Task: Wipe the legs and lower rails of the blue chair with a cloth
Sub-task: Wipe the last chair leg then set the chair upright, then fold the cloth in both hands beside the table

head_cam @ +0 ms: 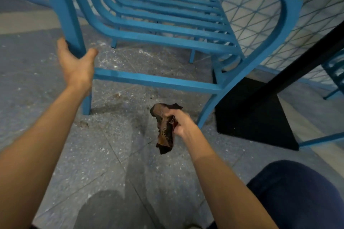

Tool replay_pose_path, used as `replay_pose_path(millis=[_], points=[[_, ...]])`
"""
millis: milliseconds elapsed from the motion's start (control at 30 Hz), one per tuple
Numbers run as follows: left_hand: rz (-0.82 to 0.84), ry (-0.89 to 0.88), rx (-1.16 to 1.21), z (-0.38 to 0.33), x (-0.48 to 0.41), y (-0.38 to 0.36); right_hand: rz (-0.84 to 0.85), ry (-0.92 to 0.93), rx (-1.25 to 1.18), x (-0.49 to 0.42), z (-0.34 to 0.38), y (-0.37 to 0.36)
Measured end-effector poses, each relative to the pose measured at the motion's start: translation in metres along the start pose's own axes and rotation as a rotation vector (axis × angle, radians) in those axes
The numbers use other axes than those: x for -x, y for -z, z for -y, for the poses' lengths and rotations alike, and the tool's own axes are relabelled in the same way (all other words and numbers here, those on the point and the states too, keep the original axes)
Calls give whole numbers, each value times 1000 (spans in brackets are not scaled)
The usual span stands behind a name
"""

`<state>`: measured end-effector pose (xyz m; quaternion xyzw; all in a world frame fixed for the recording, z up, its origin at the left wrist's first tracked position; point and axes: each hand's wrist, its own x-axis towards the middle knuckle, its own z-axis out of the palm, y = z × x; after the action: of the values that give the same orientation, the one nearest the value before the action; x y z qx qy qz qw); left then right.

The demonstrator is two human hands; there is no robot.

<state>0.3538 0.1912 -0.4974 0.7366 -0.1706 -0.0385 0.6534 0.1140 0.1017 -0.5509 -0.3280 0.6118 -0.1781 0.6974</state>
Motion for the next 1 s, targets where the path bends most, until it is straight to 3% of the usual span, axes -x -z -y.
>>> replay_pose_path(millis=[100,233,367,467,567,733,833,1000], points=[[-100,10,-153,12,11,2,-107,-78,73,-25,-35,6],[-188,167,-315,40,48,-8,-105,-152,98,-58,-61,9],[-12,357,-504,73,74,-16,-81,-112,147,-45,-43,2],[260,483,-488,79,90,-15,-92,-112,182,-9,-14,-7],[466,676,-403,46,114,-11,-58,-161,187,33,13,-14],[622,973,-240,-47,126,-5,64,-269,223,108,66,-20],[707,1150,-142,-84,129,1,52,-287,230,135,86,-23],[778,1192,-18,-165,114,28,50,-253,238,184,130,-23]])
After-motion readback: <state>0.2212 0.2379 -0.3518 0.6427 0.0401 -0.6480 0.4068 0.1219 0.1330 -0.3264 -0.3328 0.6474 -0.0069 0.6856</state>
